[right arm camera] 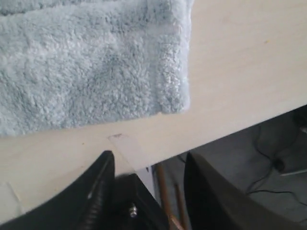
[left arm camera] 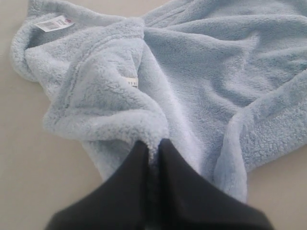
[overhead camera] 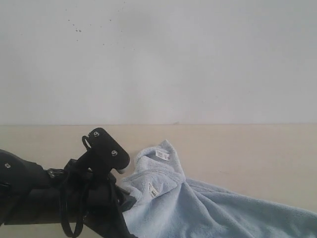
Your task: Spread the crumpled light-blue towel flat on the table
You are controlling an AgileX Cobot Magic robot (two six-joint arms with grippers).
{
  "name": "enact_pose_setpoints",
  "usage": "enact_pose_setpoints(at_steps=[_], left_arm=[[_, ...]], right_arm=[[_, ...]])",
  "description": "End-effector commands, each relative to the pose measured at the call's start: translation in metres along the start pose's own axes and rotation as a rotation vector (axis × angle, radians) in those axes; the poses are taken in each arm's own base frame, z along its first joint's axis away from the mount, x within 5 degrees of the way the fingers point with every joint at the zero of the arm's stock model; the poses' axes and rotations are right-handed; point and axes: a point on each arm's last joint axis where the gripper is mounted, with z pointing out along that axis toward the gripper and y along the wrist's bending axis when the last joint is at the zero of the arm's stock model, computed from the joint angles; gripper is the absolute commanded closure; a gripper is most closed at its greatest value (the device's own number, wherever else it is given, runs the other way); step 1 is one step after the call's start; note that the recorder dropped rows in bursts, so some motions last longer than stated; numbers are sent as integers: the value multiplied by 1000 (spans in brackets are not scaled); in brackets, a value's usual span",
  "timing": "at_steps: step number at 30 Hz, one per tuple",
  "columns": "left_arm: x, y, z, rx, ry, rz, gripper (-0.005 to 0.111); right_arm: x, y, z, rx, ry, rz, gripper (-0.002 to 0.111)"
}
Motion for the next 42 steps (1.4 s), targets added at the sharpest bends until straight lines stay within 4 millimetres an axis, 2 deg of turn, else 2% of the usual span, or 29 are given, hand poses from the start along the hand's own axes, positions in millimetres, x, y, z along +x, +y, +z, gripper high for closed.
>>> enact_pose_setpoints(at_steps=[1, 7, 14, 18, 21, 28, 33, 37, 42], left_arm=[[-1, -1, -3, 13, -7, -10, 103], [1, -6, -3, 56, -1, -5, 103], [2, -4, -3, 32, 2, 8, 103], [2, -3, -3, 27, 1, 7, 103], [1, -3, -3, 24, -3, 7, 103], [0, -4, -3, 35, -3, 7, 103], [0, -4, -3, 37, -3, 0, 103], [0, -4, -3, 37, -3, 0, 103], [0, -4, -3, 39, -3, 0, 103]], right_arm=[[-11, -11, 5, -60, -70, 89, 64], [-34, -8, 24, -65, -101, 100, 64], [-59, -3, 56, -76, -94, 86, 64], [-70, -1, 62, -85, -162, 90, 64], [-74, -3, 62, -67, -212, 104, 64], [-74, -14, 60, 49, -202, 174, 64], [-80, -14, 58, 41, -271, 183, 64], [-91, -15, 46, 20, -358, 207, 64], [-94, -18, 30, 20, -414, 214, 64]])
